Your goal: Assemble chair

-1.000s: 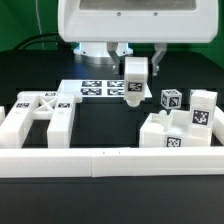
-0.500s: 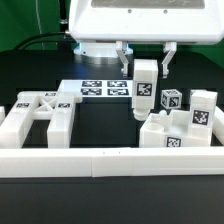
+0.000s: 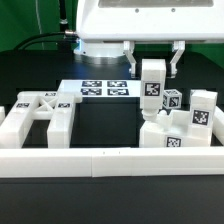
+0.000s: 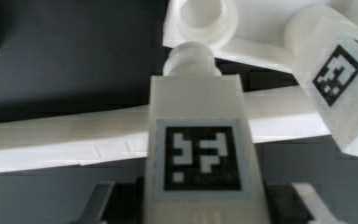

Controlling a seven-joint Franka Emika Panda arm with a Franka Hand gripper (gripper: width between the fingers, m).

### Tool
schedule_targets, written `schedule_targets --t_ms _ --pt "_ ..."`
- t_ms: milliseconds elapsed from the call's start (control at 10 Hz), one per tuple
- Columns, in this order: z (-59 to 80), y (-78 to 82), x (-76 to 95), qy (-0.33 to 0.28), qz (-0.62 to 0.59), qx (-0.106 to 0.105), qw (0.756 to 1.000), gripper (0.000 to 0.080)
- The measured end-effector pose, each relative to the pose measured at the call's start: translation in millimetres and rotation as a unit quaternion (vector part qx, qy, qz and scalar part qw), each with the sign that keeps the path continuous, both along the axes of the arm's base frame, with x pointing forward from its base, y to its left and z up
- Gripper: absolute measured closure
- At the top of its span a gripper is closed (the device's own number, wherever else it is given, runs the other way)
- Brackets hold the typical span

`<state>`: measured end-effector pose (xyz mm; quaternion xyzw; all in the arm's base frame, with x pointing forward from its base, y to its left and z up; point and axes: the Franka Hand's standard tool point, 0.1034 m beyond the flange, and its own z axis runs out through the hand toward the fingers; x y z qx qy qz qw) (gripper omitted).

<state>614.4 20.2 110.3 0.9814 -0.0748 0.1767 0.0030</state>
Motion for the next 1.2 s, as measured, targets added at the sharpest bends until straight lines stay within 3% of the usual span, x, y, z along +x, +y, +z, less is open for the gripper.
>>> schedule_targets --t_ms 300,500,1200 --pt "-6.5 13.9 -6.9 -0.016 0.0 0.0 1.0 0.0512" --pt "-8.2 15.7 -9.6 -0.054 0.004 -0.01 0.999 0.0512" --pt "-19.2 11.7 -14.0 -0.044 0.008 -0.015 0.999 0.0512"
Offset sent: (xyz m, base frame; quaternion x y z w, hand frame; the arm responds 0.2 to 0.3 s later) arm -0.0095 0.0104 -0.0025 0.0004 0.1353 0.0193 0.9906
